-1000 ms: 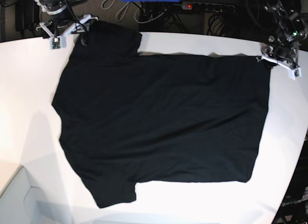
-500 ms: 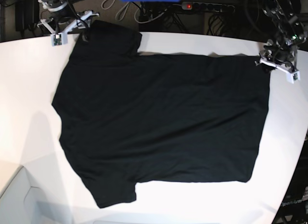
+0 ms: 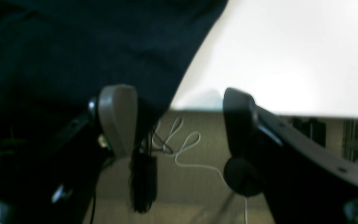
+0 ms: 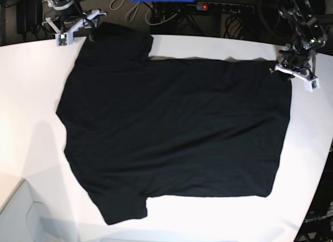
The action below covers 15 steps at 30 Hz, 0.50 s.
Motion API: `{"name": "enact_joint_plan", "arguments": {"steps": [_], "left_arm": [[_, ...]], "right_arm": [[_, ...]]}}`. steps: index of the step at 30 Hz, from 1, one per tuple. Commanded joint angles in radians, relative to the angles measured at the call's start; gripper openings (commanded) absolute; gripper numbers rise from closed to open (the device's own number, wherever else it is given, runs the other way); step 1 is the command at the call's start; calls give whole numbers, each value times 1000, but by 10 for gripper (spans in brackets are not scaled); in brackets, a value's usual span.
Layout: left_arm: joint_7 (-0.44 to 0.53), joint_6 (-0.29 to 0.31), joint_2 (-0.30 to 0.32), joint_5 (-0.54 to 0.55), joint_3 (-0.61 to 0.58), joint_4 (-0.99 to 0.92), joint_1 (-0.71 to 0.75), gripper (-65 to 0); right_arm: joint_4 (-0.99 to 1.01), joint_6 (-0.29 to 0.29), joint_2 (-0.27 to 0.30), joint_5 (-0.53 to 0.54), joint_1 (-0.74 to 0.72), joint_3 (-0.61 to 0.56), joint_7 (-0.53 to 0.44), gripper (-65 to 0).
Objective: Layout the t-shirt on the table in an organized manner, then fold the t-shirt properly
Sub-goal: 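Lift the pinched corners with both grippers and fold toward the hem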
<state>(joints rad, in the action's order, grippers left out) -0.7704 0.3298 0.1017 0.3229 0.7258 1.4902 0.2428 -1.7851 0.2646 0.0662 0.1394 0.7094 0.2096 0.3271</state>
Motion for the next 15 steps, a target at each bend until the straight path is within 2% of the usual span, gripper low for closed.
{"name": "enact_joint_plan", "arguments": {"steps": [1,2,15], "left_arm": [[-77,4,-4,-17,-2,-7,8,-595],[-77,1,-6,-17,-2,-7,3,-647],[-77,1,-6,-18,-1,-7,8,-649]], "right_arm": [[3,0,4,9,8,4,20,-223],[4,0,5,9,6,4,20,-223],[9,0,1,9,-17,-3,28,-181]]}}
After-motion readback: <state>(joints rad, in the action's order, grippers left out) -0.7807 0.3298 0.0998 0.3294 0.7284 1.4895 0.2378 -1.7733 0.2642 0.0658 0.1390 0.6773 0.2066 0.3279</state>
